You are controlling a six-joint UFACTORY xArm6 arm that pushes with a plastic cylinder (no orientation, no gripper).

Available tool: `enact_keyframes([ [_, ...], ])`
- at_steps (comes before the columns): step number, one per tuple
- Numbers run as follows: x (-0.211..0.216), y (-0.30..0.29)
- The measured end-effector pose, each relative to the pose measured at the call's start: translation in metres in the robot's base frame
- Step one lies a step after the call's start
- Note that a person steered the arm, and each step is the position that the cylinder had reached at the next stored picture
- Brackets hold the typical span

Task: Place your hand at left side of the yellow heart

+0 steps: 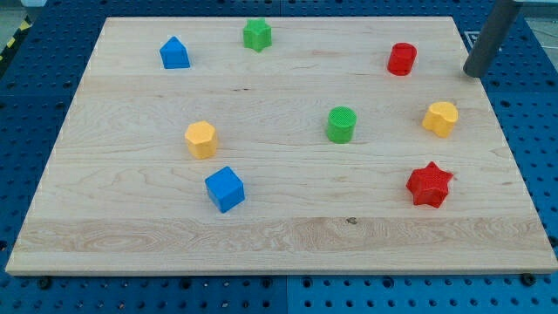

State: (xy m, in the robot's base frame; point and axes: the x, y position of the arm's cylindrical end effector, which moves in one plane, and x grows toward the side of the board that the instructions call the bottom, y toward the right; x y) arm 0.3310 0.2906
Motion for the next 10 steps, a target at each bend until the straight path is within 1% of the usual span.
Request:
enact_keyframes([
  [2,0.002,-0.035],
  [4,0.012,-0.062],
  [5,0.026,-0.069],
  [6,0.054,-0.076],
  [8,0.07,-0.121],
  [10,0.095,-0.123],
])
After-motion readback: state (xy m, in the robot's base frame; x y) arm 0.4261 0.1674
